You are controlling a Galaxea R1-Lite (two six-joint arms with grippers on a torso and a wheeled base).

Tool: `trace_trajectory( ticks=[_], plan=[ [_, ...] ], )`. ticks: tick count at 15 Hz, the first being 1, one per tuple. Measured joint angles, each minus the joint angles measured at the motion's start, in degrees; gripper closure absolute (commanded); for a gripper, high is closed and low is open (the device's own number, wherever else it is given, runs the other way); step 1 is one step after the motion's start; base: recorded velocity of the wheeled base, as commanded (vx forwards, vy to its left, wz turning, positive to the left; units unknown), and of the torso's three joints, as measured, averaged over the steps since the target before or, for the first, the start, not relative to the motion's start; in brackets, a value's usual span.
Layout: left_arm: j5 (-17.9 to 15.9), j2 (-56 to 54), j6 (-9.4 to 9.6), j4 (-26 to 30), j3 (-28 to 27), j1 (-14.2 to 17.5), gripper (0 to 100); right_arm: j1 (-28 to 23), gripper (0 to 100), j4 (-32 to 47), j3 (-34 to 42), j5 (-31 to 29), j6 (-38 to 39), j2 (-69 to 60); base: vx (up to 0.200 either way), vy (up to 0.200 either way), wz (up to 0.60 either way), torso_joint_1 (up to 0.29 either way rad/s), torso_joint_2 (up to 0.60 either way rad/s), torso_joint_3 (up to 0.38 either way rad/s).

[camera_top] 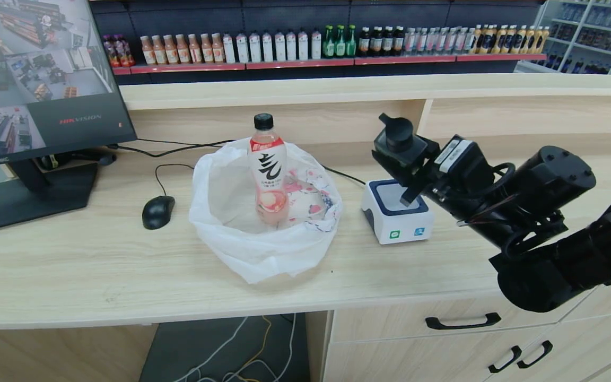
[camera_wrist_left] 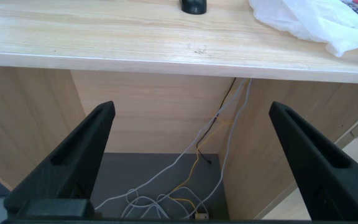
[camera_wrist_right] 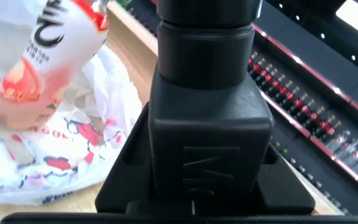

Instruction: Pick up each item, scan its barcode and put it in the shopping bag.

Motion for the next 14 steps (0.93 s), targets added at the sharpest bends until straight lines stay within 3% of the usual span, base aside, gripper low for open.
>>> trace_trajectory(
  ticks=[5,12,14],
  plan=[
    [0.00,-0.02,-0.02,0.00,0.00,0.00,0,2.99,100,-0.02,2.58,-7.75,11.36,-5.14,0.000,0.000,0.00,0.000,0.00,0.000],
    [-0.01,0.00,0.00,0.00,0.00,-0.07,0,3.56,100,0.00,15.65,-9.37,24.61,-13.53,0.000,0.000,0.00,0.000,0.00,0.000],
    [-0.01,0.00,0.00,0.00,0.00,-0.07,0,4.06,100,0.01,19.08,-12.43,27.23,-15.70,0.000,0.000,0.00,0.000,0.00,0.000]
  ],
)
